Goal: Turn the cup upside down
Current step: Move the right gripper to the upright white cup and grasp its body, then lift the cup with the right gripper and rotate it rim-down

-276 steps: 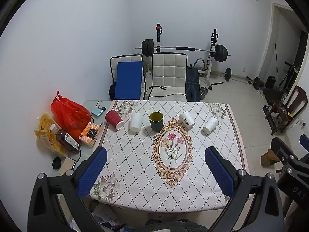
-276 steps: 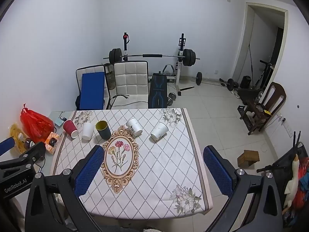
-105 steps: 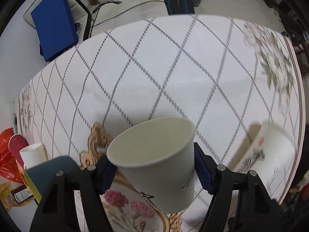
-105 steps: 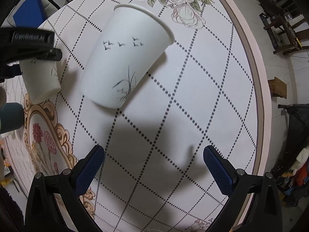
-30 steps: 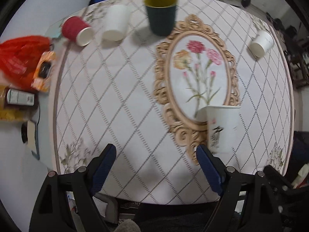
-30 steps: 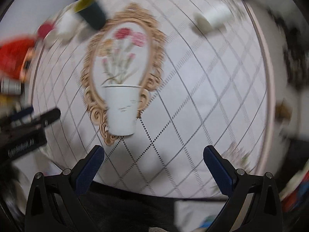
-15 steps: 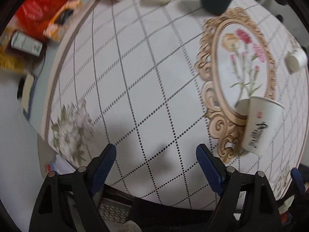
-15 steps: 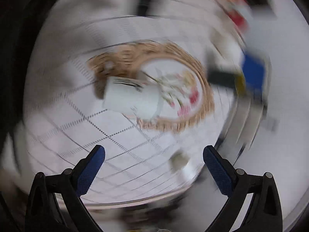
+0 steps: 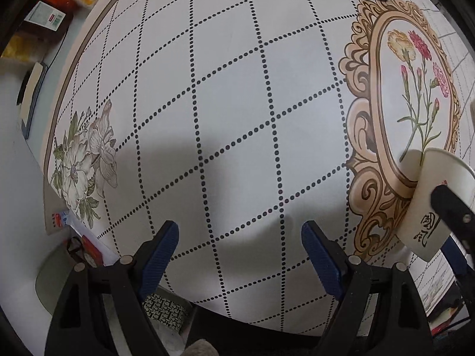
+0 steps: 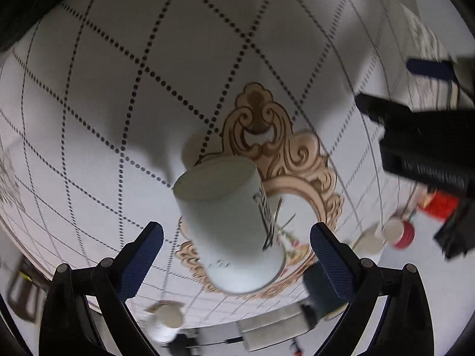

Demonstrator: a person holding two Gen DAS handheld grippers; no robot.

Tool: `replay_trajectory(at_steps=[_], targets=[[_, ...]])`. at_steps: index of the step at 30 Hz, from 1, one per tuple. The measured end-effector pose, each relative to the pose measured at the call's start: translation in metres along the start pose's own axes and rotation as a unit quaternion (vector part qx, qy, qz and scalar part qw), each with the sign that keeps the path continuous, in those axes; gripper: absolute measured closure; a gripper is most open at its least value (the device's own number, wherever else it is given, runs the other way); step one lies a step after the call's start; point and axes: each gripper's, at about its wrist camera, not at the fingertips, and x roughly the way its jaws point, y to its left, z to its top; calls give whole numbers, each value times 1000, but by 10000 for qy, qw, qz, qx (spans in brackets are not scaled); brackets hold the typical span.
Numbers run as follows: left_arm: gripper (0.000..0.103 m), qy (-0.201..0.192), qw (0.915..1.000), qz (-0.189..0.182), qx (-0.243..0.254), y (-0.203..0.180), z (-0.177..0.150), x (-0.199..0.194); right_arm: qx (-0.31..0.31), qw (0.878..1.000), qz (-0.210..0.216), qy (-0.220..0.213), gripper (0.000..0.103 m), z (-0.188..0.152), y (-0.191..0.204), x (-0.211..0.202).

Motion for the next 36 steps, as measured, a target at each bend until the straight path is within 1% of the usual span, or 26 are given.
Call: replay_trajectory(at_steps=[6,10,18,23,28,33,36], targets=[[18,-24,10000,-41,-72,2,-1,2,-494,9988,-31,-64,3,1,3,14],[18,-25,9999,-67,-95,4,1,3,-680,9977,3,-69,7,0,8,23],[18,-24,9999,-53,-94,6,2,2,-953,9954,-29,-133,8,-11,15,36],[18,-25,9999,-45,-125,7,2,2,-1270,9917,-144,-147,20,-18,18,50],[18,-75,9999,-3,-117,7,2,-1,-1334,9908,-91,-203,22,-29,14,58],[18,-89,9999,-17,-130,9,2,-4,-1419,9896,-36,-241,27,-25,6,57],[19,-104,9999,6,-128,9,2,-6,-1445,9892,43,-251,33,-30,2,58]])
